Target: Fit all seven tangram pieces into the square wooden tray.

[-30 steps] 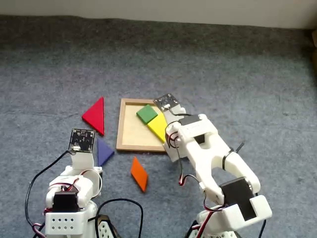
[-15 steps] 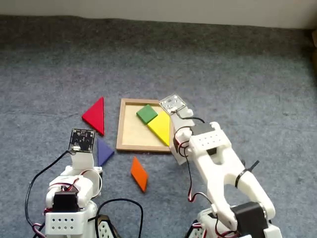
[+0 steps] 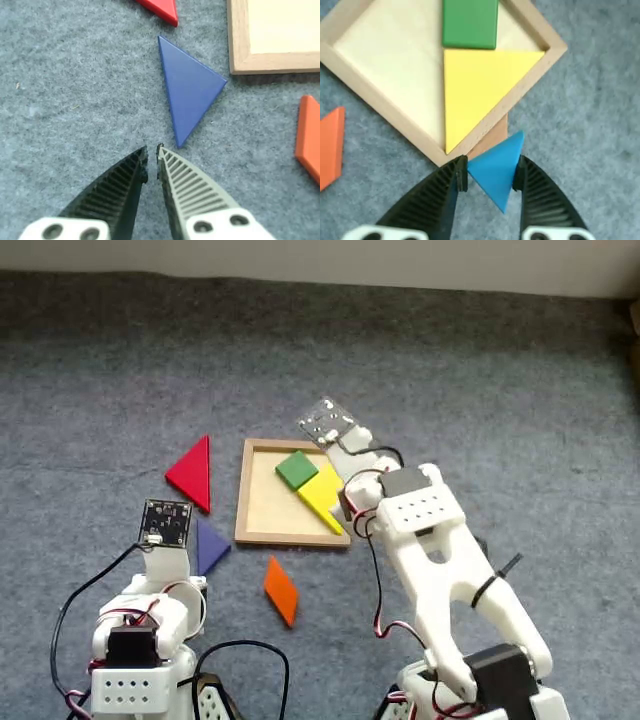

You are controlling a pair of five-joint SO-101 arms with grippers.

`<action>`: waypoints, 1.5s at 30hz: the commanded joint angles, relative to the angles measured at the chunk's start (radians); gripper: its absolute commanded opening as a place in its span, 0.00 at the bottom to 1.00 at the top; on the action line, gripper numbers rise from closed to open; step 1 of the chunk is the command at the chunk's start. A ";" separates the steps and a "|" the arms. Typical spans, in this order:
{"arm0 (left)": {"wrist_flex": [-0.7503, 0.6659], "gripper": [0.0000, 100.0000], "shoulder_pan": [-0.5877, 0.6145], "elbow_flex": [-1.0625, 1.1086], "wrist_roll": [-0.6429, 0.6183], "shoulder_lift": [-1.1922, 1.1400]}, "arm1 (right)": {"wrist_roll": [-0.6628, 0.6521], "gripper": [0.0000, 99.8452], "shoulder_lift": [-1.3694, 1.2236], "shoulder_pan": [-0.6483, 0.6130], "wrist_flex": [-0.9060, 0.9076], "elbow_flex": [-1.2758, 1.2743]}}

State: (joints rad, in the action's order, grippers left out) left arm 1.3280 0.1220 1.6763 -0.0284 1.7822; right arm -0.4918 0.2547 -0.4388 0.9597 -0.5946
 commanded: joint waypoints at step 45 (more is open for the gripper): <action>0.005 0.05 0.005 0.019 0.006 0.036 | -0.261 0.00 -0.653 -0.051 0.223 0.946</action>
State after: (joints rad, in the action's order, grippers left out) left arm 1.3280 0.1220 1.6763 -0.0284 1.7822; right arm -0.7465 -0.4250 -0.5017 1.1439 0.2355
